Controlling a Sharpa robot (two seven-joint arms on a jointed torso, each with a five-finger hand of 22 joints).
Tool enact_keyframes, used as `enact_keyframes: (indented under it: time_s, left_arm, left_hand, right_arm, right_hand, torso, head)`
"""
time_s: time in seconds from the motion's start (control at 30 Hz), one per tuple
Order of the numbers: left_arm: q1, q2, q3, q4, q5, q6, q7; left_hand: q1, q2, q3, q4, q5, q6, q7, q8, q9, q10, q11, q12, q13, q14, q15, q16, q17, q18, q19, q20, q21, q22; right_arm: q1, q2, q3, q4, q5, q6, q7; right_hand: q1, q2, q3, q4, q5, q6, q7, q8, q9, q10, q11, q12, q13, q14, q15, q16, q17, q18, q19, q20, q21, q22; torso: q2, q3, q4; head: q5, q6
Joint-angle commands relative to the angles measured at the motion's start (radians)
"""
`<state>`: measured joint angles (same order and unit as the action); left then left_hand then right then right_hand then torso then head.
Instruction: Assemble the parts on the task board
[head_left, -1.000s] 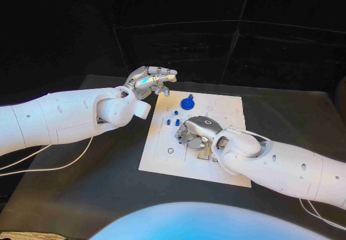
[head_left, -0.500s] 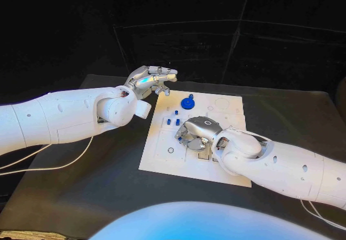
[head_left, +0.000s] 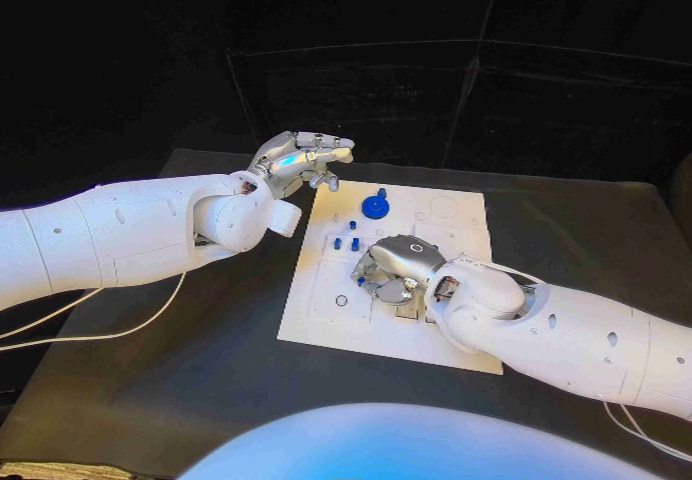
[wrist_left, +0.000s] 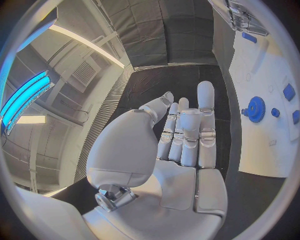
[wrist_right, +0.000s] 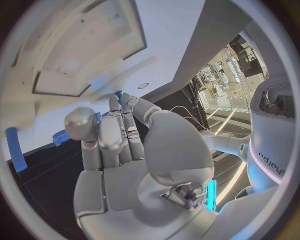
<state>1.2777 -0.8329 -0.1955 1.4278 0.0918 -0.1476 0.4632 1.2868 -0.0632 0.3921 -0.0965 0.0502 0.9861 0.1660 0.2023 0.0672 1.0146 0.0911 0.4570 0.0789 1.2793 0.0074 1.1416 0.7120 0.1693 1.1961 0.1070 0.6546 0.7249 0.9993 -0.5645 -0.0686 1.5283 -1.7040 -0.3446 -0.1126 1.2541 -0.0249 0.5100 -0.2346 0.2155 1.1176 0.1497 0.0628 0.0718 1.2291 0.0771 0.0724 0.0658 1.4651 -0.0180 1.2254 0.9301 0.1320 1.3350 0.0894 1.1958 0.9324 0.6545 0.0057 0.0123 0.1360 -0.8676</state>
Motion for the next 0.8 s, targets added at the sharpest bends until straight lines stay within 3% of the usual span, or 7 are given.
enact_keyframes:
  time_s: [0.03, 0.2, 0.5, 0.8]
  left_arm:
    - [0.001, 0.001, 0.001, -0.001, -0.002, 0.011, 0.005]
    - [0.001, 0.002, 0.001, -0.001, -0.002, 0.012, 0.005]
    - [0.001, 0.003, 0.001, -0.002, -0.002, 0.013, 0.003]
    - [0.001, 0.003, 0.001, -0.005, -0.002, 0.017, -0.001]
  left_hand:
    - [-0.009, 0.000, -0.006, -0.001, -0.001, -0.005, -0.001, -0.005, -0.001, -0.005, 0.002, 0.004, -0.002, -0.007, 0.003, -0.005, -0.001, 0.013, 0.001, 0.004, -0.006, -0.001]
    - [-0.009, 0.000, -0.006, -0.001, -0.001, -0.005, -0.001, -0.005, -0.001, -0.005, 0.002, 0.004, -0.002, -0.007, 0.003, -0.005, -0.001, 0.013, 0.001, 0.004, -0.006, -0.001]
    - [-0.009, 0.000, -0.006, -0.001, -0.001, -0.005, -0.001, -0.005, -0.001, -0.005, 0.002, 0.004, -0.002, -0.007, 0.003, -0.005, -0.001, 0.013, 0.001, 0.004, -0.006, -0.001]
    - [-0.009, 0.001, -0.009, -0.001, -0.001, -0.006, 0.000, -0.006, -0.001, -0.008, 0.003, 0.004, -0.002, -0.009, 0.004, -0.007, -0.004, 0.013, 0.001, 0.004, -0.008, -0.002]
  right_arm:
    - [0.001, -0.002, -0.001, 0.002, -0.008, 0.014, -0.006]
    - [0.001, -0.004, -0.001, 0.002, -0.009, 0.007, -0.006]
    - [0.001, -0.003, -0.001, 0.001, -0.008, -0.023, -0.004]
    - [-0.001, -0.022, -0.001, 0.025, 0.041, -0.109, 0.018]
  right_hand:
    - [-0.003, -0.016, -0.001, 0.007, -0.007, 0.002, 0.000, 0.004, -0.001, 0.002, -0.001, 0.003, 0.000, 0.007, 0.005, 0.005, -0.001, -0.007, -0.008, -0.002, 0.003, -0.002]
    - [-0.013, -0.032, -0.003, 0.017, -0.006, -0.012, 0.005, 0.000, -0.003, -0.026, 0.006, -0.009, -0.003, 0.006, 0.010, 0.005, -0.004, -0.007, -0.011, 0.001, 0.000, -0.006]
    - [-0.027, -0.075, -0.021, 0.041, -0.010, -0.060, 0.027, -0.001, -0.007, -0.144, 0.033, -0.008, -0.004, -0.001, 0.032, 0.000, -0.018, -0.003, -0.024, 0.020, -0.018, -0.031]
    - [-0.017, -0.082, -0.030, 0.049, -0.002, -0.084, 0.025, -0.002, -0.007, -0.155, 0.034, 0.005, -0.001, -0.001, 0.033, 0.003, -0.019, -0.001, -0.027, 0.024, -0.023, -0.038]
  torso:
    - [0.000, -0.0002, 0.0004]
    - [0.000, -0.0002, 0.0001]
    - [0.000, 0.0000, 0.0012]
    - [0.000, 0.0007, -0.0001]
  head:
    - [0.000, -0.001]
    - [0.003, 0.001]
    - [-0.001, 0.001]
    - [-0.002, 0.002]
